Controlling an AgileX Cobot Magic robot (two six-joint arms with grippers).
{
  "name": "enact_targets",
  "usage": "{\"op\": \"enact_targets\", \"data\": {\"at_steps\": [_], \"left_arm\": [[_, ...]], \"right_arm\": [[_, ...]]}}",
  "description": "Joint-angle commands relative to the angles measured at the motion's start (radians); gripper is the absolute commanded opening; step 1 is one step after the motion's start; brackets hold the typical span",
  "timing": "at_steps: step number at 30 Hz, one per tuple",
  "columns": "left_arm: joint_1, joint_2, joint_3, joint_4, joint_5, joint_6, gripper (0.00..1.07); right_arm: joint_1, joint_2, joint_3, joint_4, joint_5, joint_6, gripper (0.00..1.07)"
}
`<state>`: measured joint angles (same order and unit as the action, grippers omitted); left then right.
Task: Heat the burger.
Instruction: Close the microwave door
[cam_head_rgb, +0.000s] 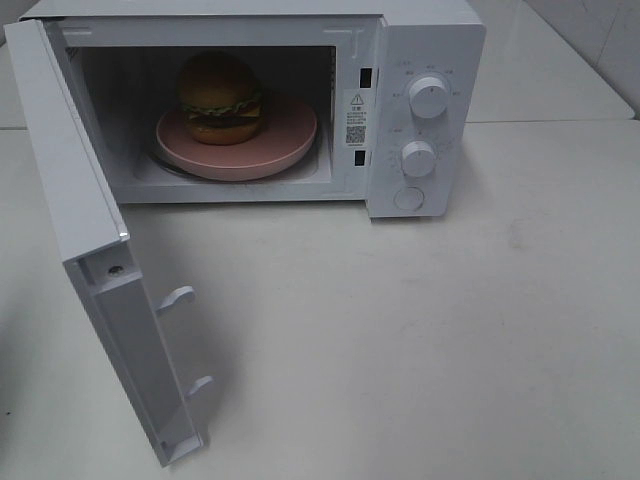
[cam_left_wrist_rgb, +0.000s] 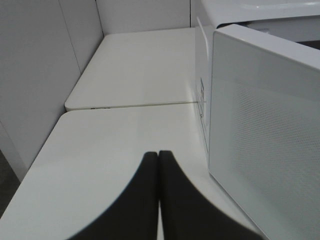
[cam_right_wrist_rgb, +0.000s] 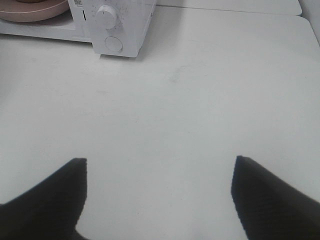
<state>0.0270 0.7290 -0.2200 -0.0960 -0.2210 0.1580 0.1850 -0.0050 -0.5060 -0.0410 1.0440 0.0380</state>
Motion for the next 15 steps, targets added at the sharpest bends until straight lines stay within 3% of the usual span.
{"op": "enact_targets", "data": {"at_steps": [1, 8, 15], "left_arm": [[0.001, 0.081, 0.034, 0.008, -0.211, -0.005, 0.0], [0.001, 0.25, 0.053, 0.068, -0.4, -0.014, 0.0], [-0.03, 0.46, 0.04, 0.108, -0.519, -0.111, 0.0]], "right_arm": [[-0.007, -0.027, -0.001, 0.002, -0.007, -0.006, 0.76], [-0.007, -0.027, -0.001, 0.002, -0.007, -0.005, 0.76], [-0.007, -0.027, -0.001, 0.002, -0.007, -0.005, 0.76]]}}
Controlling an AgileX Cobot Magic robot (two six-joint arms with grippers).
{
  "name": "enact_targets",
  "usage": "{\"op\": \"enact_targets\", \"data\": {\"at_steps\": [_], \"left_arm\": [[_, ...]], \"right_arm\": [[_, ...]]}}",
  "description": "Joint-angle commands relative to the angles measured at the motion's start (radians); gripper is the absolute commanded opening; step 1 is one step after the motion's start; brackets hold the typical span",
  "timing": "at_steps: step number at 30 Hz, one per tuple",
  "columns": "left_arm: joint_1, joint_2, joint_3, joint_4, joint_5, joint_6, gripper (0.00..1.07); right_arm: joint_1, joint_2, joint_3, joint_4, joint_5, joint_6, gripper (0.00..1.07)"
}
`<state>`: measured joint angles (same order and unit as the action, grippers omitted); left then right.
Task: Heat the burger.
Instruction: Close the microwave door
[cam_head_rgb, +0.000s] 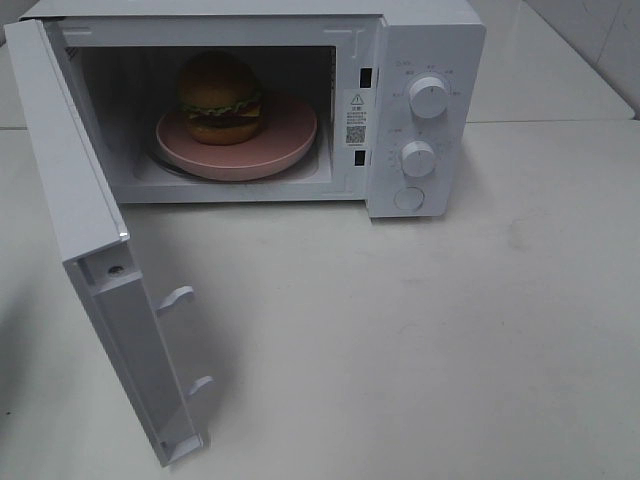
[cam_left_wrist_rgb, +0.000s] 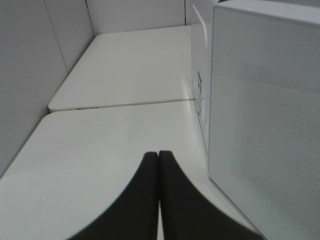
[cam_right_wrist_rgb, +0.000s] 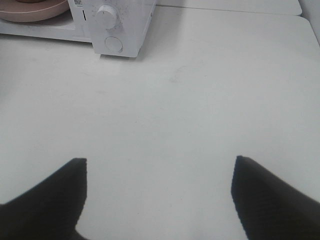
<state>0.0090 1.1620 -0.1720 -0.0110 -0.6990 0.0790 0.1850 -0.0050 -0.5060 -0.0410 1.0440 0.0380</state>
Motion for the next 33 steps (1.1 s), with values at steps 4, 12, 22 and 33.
{"op": "enact_targets", "data": {"at_steps": [4, 12, 22, 33], "left_arm": [[-0.052, 0.099, -0.012, 0.123, -0.119, -0.065, 0.0], [-0.171, 0.236, -0.025, 0.139, -0.232, -0.063, 0.0], [-0.294, 0.343, -0.035, 0.078, -0.346, -0.06, 0.0], [-0.484, 0.476, -0.127, -0.153, -0.372, -0.034, 0.0]], "right_arm": [[-0.007, -0.027, -0.001, 0.002, -0.007, -0.004, 0.76], [-0.007, -0.027, -0.001, 0.002, -0.007, -0.004, 0.76], [-0.007, -0.027, -0.001, 0.002, -0.007, -0.004, 0.76], [-0.007, -0.027, -0.001, 0.002, -0.007, -0.004, 0.76]]}}
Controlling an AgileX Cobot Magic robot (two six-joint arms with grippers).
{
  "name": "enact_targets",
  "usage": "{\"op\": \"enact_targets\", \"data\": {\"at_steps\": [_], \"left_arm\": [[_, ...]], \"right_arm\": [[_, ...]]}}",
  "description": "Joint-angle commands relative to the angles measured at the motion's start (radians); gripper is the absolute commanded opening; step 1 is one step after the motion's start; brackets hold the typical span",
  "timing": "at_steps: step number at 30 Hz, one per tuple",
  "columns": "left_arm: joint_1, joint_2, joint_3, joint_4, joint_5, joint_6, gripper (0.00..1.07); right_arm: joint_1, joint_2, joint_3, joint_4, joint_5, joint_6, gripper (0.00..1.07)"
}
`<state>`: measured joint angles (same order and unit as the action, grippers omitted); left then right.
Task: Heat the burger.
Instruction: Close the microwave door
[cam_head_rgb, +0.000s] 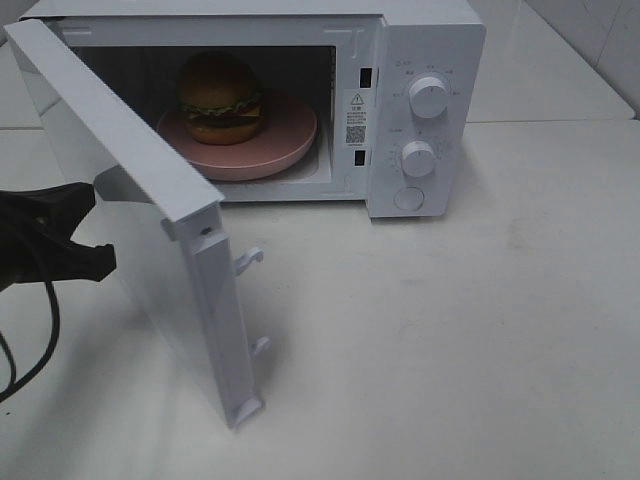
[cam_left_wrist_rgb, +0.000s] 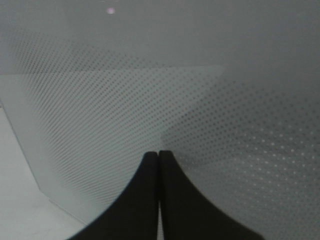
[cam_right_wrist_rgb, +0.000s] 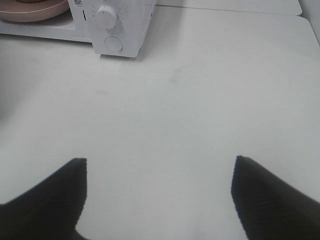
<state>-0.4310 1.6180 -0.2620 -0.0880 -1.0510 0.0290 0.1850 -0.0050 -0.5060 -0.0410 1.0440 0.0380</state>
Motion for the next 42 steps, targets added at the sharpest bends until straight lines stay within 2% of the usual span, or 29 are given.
{"op": "enact_targets", "data": {"at_steps": [1, 2, 5, 7, 10, 12, 13, 14, 15, 17, 21, 22, 24, 28, 31, 33, 34, 35, 36, 37, 42], "left_arm": [[-0.06, 0.031, -0.052, -0.093, -0.02, 0.028, 0.0], [-0.091, 0.051, -0.08, -0.123, -0.019, 0.055, 0.0], [-0.103, 0.06, -0.098, -0.138, -0.019, 0.063, 0.0], [-0.163, 0.104, -0.171, -0.231, -0.012, 0.112, 0.0], [-0.179, 0.114, -0.187, -0.254, -0.007, 0.129, 0.0], [-0.229, 0.15, -0.284, -0.345, 0.046, 0.21, 0.0], [-0.229, 0.15, -0.284, -0.345, 0.046, 0.21, 0.0], [-0.25, 0.169, -0.33, -0.39, 0.07, 0.254, 0.0], [-0.25, 0.169, -0.33, -0.39, 0.07, 0.254, 0.0], [-0.275, 0.206, -0.403, -0.471, 0.095, 0.313, 0.0], [-0.289, 0.237, -0.471, -0.532, 0.113, 0.356, 0.0], [-0.289, 0.257, -0.519, -0.569, 0.136, 0.382, 0.0], [-0.289, 0.267, -0.539, -0.58, 0.149, 0.39, 0.0], [-0.289, 0.311, -0.643, -0.633, 0.186, 0.45, 0.0], [-0.289, 0.329, -0.682, -0.652, 0.206, 0.474, 0.0], [-0.289, 0.356, -0.736, -0.692, 0.222, 0.535, 0.0], [-0.289, 0.356, -0.736, -0.692, 0.222, 0.535, 0.0], [-0.289, 0.37, -0.771, -0.712, 0.229, 0.569, 0.0], [-0.289, 0.37, -0.771, -0.712, 0.229, 0.569, 0.0], [-0.287, 0.382, -0.806, -0.734, 0.244, 0.6, 0.0], [-0.274, 0.406, -0.865, -0.741, 0.251, 0.622, 0.0]], "right_arm": [[-0.007, -0.027, -0.001, 0.002, -0.007, -0.004, 0.76], [-0.007, -0.027, -0.001, 0.002, -0.007, -0.004, 0.76], [-0.007, -0.027, -0.001, 0.002, -0.007, -0.004, 0.76], [-0.007, -0.027, -0.001, 0.002, -0.007, -0.004, 0.76], [-0.007, -0.027, -0.001, 0.002, -0.007, -0.004, 0.76], [-0.007, -0.027, -0.001, 0.002, -0.007, -0.004, 0.76], [-0.007, -0.027, -0.001, 0.002, -0.007, -0.004, 0.76], [-0.007, -0.027, -0.001, 0.002, -0.007, -0.005, 0.76], [-0.007, -0.027, -0.001, 0.002, -0.007, -0.005, 0.76], [-0.007, -0.027, -0.001, 0.002, -0.007, -0.004, 0.76], [-0.007, -0.027, -0.001, 0.002, -0.007, -0.004, 0.76], [-0.007, -0.027, -0.001, 0.002, -0.007, -0.004, 0.76], [-0.007, -0.027, -0.001, 0.002, -0.007, -0.004, 0.76], [-0.007, -0.027, -0.001, 0.002, -0.007, -0.004, 0.76], [-0.007, -0.027, -0.001, 0.002, -0.007, -0.004, 0.76], [-0.007, -0.027, -0.001, 0.002, -0.007, -0.004, 0.76], [-0.007, -0.027, -0.001, 0.002, -0.007, -0.004, 0.76], [-0.007, -0.027, -0.001, 0.002, -0.007, -0.004, 0.76], [-0.007, -0.027, -0.001, 0.002, -0.007, -0.004, 0.76], [-0.007, -0.027, -0.001, 0.002, -0.007, -0.004, 0.76], [-0.007, -0.027, -0.001, 0.002, -0.007, -0.004, 0.76]]}}
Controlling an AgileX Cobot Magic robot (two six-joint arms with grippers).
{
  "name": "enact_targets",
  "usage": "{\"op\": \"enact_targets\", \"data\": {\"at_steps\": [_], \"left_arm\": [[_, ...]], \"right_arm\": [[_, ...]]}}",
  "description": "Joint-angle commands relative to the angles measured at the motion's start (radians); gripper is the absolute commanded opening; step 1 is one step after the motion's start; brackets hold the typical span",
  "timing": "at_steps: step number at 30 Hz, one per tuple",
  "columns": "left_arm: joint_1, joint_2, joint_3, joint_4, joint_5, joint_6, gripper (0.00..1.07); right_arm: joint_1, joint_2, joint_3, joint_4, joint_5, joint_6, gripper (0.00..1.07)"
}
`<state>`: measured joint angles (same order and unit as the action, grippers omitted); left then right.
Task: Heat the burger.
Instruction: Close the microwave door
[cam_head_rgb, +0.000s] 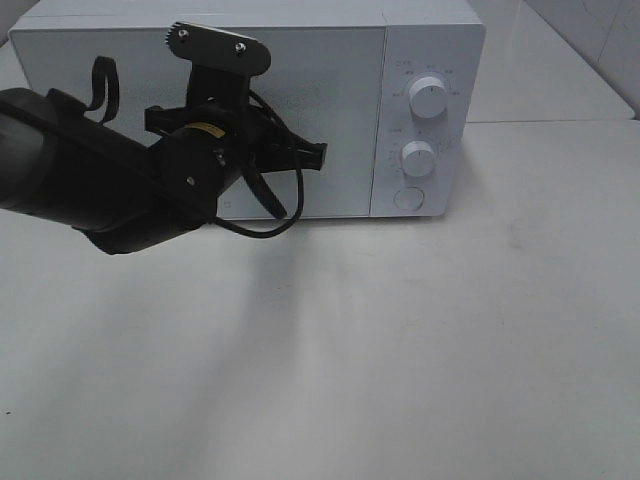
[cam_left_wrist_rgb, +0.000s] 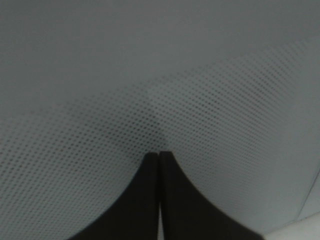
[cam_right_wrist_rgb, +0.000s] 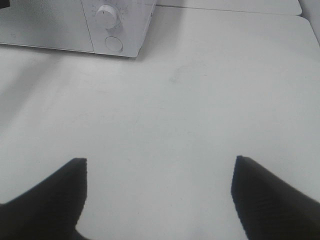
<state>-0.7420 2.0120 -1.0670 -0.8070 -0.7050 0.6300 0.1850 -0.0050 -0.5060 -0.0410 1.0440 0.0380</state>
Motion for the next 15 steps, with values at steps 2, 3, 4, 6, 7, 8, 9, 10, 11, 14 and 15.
{"op": "enact_targets", "data": {"at_steps": [2, 3, 4, 6, 7, 8, 9, 10, 11, 14, 15], "left_arm": [[0.039, 0.014, -0.071, -0.022, -0.083, 0.024, 0.0], [0.042, 0.014, -0.079, -0.022, -0.063, 0.024, 0.0], [0.042, 0.011, -0.078, -0.023, -0.063, 0.024, 0.0], [0.036, 0.006, -0.073, -0.027, -0.054, 0.024, 0.0], [0.036, 0.006, -0.073, -0.027, -0.054, 0.024, 0.0], [0.023, -0.005, -0.061, -0.03, -0.032, 0.024, 0.0], [0.019, -0.011, -0.056, -0.03, -0.025, 0.024, 0.0], [0.019, -0.011, -0.056, -0.03, -0.025, 0.024, 0.0], [0.005, -0.019, -0.037, -0.034, -0.005, 0.024, 0.0], [-0.012, -0.043, -0.009, -0.038, 0.051, 0.024, 0.0], [-0.012, -0.043, -0.009, -0.038, 0.051, 0.024, 0.0]], "right_arm": [[-0.007, -0.027, -0.001, 0.002, -0.007, -0.004, 0.76], [-0.007, -0.027, -0.001, 0.002, -0.007, -0.004, 0.76], [-0.007, -0.027, -0.001, 0.002, -0.007, -0.004, 0.76], [-0.007, -0.027, -0.001, 0.002, -0.007, -0.004, 0.76], [-0.007, -0.027, -0.001, 0.002, -0.007, -0.004, 0.76], [-0.007, -0.027, -0.001, 0.002, -0.007, -0.004, 0.76], [-0.007, -0.027, -0.001, 0.002, -0.007, -0.004, 0.76], [-0.007, -0.027, -0.001, 0.002, -0.007, -0.004, 0.76], [-0.007, -0.027, -0.001, 0.002, -0.007, -0.004, 0.76], [-0.007, -0.027, -0.001, 0.002, -0.007, -0.004, 0.76], [-0.007, -0.027, -0.001, 0.002, -0.007, -0.004, 0.76]]}}
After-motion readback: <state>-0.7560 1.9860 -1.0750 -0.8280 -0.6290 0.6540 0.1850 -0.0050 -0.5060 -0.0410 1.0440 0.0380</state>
